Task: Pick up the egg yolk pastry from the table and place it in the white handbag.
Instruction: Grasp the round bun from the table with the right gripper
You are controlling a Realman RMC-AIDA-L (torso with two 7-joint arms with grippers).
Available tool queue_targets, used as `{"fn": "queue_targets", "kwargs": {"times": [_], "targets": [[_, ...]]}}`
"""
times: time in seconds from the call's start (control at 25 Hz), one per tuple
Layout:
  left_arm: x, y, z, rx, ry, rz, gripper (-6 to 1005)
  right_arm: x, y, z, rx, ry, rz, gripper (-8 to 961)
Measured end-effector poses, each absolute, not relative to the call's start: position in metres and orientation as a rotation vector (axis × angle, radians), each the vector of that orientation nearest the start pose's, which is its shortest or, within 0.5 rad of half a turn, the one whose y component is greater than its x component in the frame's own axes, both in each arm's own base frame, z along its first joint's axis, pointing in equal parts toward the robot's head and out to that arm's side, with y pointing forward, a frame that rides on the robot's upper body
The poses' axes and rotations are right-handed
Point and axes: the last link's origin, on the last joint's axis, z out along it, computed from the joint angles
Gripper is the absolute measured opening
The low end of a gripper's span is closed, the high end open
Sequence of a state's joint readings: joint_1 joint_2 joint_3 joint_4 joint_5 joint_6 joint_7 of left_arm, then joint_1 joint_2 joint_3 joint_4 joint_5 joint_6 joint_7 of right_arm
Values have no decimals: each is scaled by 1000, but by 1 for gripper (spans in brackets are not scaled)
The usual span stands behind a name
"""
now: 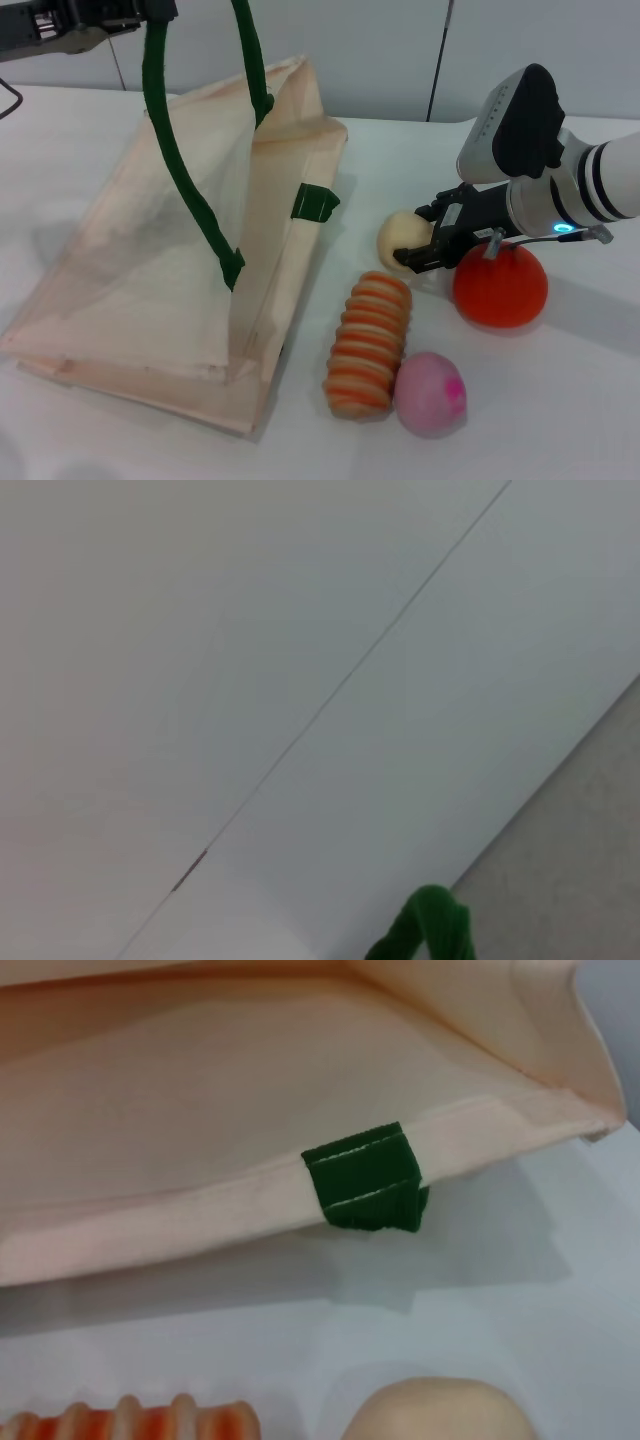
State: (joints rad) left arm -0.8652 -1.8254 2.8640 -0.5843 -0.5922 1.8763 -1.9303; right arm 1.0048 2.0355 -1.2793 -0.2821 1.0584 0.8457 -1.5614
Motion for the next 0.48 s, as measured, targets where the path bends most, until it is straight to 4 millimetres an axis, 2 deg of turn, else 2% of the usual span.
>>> {"fn": "queue_targets", "kwargs": {"times": [0.48], "targets": [[-235,389,142,-2398,-1233,-1150,140,199,425,-84,-2797,315,-190,662]]}}
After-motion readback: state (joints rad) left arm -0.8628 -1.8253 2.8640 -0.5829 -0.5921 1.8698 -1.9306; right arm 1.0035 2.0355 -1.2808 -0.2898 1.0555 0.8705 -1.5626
